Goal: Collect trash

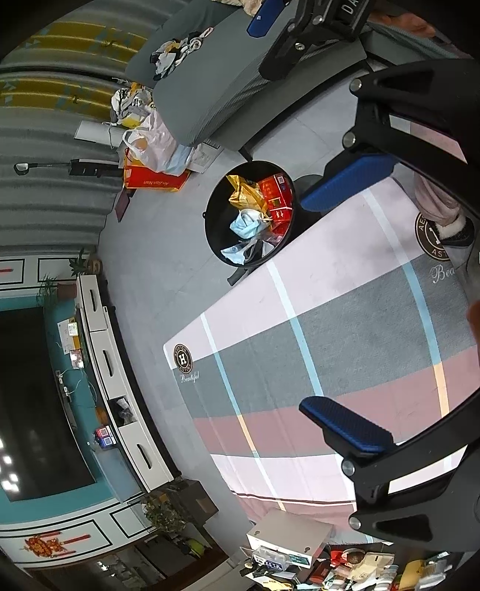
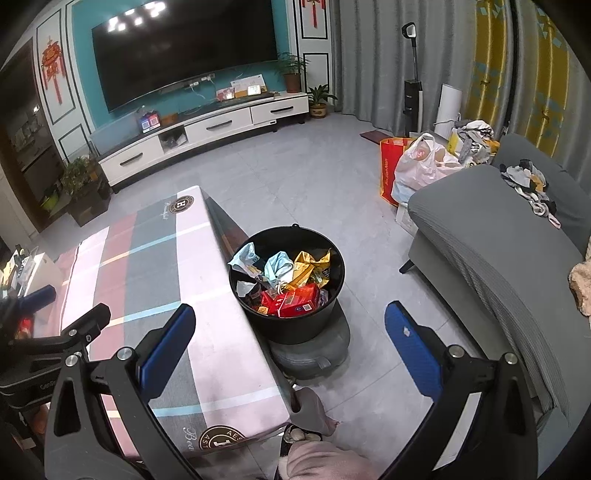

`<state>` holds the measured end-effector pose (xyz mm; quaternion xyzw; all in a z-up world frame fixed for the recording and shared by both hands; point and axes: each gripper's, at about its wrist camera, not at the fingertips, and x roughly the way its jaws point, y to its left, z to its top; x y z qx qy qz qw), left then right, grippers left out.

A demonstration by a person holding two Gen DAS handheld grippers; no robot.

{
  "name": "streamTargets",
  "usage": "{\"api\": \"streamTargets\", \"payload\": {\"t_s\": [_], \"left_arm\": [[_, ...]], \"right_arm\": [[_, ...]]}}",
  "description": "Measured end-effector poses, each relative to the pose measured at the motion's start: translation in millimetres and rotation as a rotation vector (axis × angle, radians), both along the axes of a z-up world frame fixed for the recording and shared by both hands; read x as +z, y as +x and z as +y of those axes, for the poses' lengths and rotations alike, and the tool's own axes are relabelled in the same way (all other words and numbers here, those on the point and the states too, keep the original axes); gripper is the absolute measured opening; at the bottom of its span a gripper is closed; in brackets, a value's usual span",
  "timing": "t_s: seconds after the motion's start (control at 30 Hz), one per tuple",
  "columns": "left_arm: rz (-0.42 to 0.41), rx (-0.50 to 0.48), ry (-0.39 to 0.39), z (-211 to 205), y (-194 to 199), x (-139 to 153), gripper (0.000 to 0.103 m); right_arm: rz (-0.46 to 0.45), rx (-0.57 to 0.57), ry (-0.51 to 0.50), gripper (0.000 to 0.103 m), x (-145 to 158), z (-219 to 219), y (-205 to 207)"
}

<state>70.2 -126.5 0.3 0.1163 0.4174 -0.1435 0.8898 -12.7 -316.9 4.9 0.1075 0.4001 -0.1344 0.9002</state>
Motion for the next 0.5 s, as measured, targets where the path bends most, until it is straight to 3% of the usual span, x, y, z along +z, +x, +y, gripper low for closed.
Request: {"api": "streamTargets", "payload": {"t_s": [0.5], "left_arm": [[-0.044,0.042,0.018,5.4,-0.3,4.4,0.100]], "right_arm": [[0.000,0.017,-0.005,0.100,-2.4,7.6,3.0]]}}
